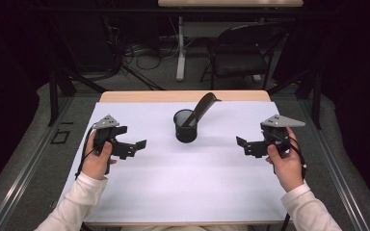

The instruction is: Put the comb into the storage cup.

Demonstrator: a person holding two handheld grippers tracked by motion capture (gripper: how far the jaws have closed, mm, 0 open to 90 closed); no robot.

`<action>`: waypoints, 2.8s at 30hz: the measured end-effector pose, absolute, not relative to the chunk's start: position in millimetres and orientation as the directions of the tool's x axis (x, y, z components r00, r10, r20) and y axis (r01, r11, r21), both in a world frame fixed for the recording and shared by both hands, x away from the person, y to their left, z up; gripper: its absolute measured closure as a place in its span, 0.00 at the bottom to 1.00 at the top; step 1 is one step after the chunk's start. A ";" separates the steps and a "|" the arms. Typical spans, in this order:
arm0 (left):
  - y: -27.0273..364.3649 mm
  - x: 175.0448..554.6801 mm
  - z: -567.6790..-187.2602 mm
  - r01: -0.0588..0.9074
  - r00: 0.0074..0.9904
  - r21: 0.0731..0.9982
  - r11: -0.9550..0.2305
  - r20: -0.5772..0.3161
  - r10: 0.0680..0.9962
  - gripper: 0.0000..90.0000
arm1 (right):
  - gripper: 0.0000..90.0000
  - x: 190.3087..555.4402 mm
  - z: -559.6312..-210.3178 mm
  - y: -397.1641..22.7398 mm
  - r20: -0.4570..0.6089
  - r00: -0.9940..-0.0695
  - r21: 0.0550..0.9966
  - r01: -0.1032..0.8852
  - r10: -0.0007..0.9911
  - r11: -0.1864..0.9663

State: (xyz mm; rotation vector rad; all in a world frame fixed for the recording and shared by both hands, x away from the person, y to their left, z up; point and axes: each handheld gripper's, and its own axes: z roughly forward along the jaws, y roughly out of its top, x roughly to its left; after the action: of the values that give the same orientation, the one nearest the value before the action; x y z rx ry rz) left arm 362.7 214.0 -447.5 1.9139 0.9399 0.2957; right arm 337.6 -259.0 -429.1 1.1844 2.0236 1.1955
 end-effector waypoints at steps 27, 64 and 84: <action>267.4 321.4 -472.0 0.483 0.620 0.856 -0.184 -0.186 0.763 0.01 | 0.00 300.5 -474.7 -279.2 0.033 -0.436 0.863 0.466 0.899 0.194; 291.6 302.2 -511.7 0.436 0.618 0.888 -0.148 -0.176 0.766 0.01 | 0.01 279.2 -526.0 -282.1 0.043 -0.404 0.875 0.456 0.914 0.161; 291.5 303.6 -520.5 0.434 0.618 0.888 -0.154 -0.168 0.768 0.01 | 0.01 279.0 -535.9 -281.9 0.049 -0.404 0.872 0.463 0.913 0.158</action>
State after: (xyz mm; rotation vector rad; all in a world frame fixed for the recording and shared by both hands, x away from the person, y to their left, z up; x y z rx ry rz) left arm 303.6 291.5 -520.5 1.7872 0.9759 0.3960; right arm 279.0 -281.9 -535.9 1.3031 1.9407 1.1809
